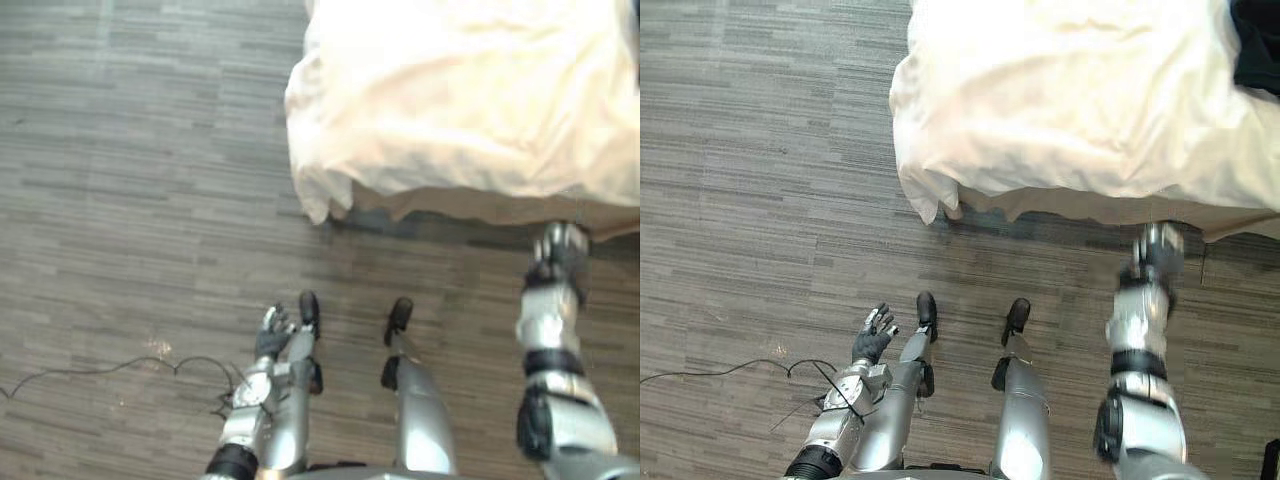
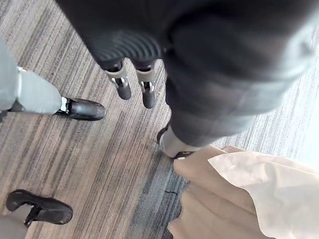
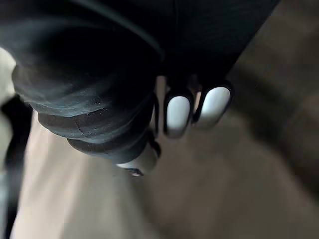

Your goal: Tidy the bed and pick cloth on bed and put in laundry

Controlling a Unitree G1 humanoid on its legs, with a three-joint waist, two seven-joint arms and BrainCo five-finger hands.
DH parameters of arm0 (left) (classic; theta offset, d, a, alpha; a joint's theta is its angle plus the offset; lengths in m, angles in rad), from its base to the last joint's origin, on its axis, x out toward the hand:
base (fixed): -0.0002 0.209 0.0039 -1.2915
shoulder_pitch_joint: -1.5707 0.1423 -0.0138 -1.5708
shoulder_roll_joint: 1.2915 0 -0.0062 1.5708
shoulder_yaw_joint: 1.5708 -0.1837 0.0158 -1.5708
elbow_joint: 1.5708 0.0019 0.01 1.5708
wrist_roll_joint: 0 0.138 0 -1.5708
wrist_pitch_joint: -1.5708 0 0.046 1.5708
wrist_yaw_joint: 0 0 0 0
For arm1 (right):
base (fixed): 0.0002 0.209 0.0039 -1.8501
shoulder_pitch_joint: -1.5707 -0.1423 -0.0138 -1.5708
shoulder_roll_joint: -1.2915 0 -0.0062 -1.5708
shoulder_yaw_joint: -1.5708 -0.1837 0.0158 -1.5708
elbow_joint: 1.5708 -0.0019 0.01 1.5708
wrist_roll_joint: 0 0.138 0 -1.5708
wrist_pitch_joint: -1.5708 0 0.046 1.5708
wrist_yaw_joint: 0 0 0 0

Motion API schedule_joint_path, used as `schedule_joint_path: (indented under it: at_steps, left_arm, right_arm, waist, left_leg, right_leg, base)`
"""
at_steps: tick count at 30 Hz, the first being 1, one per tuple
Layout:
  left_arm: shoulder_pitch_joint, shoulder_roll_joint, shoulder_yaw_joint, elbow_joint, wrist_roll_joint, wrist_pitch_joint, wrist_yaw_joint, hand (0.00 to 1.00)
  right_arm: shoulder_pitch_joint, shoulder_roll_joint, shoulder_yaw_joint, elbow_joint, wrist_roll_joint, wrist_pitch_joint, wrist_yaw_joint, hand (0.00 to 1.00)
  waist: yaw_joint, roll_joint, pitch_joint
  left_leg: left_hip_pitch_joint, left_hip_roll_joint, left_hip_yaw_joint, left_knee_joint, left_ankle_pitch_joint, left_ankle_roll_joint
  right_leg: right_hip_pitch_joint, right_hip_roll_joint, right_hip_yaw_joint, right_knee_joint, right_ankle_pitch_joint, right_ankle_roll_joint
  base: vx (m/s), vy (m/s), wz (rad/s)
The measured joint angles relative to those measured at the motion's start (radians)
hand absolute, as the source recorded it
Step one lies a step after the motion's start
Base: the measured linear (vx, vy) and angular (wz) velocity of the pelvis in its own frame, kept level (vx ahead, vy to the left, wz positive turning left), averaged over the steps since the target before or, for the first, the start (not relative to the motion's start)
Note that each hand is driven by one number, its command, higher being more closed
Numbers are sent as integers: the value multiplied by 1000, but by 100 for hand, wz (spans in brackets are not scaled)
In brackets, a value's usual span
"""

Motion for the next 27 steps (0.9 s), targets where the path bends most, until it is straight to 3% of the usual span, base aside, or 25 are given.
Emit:
schedule_joint_path:
  at_steps: [5, 12, 16, 21, 23, 27]
  left_arm:
    - [15, 29, 3, 11, 0, 3, 2, 0]
    - [46, 37, -3, 57, 0, 17, -11, 0]
    - [63, 37, -2, 56, -1, 17, -14, 0]
    - [63, 34, -12, 36, -22, 13, -33, 0]
    - [60, 34, -21, 7, -44, 7, -33, 0]
    - [17, 31, -71, 7, -87, -9, -34, 0]
  right_arm:
    - [81, -16, -45, -143, -40, -4, -7, 100]
    - [-70, -119, 185, -241, -141, -25, 7, 100]
    - [-262, -188, 339, -220, -125, -25, 71, 100]
    - [-634, -312, 517, -104, -78, -34, 111, 100]
    - [-764, -340, 585, -48, -66, -39, 111, 100]
    - [-820, -340, 648, 61, -38, -39, 110, 100]
  waist:
    - [-19, -1, -10]
    - [-15, -3, -43]
    - [-2, 1, -41]
    - [35, 47, -15]
    - [62, 85, 5]
    - [114, 130, 33]
  left_leg:
    - [76, 23, 7, 0, -12, -12]
    - [94, 41, -24, 0, -8, -13]
    - [73, 37, -52, 1, 1, -17]
    - [11, 24, -94, 1, 24, -9]
    - [-47, 16, -114, 1, 35, -11]
    - [-125, 7, -131, 1, 60, 6]
  right_leg:
    - [89, 22, 5, -47, 7, -1]
    - [136, 49, -9, -102, 39, -8]
    - [137, 47, -35, -118, 52, -11]
    - [108, 44, -67, -135, 73, -11]
    - [66, 40, -90, -147, 90, -10]
    - [1, 32, -108, -153, 108, -12]
  base:
    - [35, -40, -14]
    - [24, -54, 1]
    - [2, -14, 18]
    - [-37, 10, 26]
    - [-74, 9, 24]
    - [-46, 11, 15]
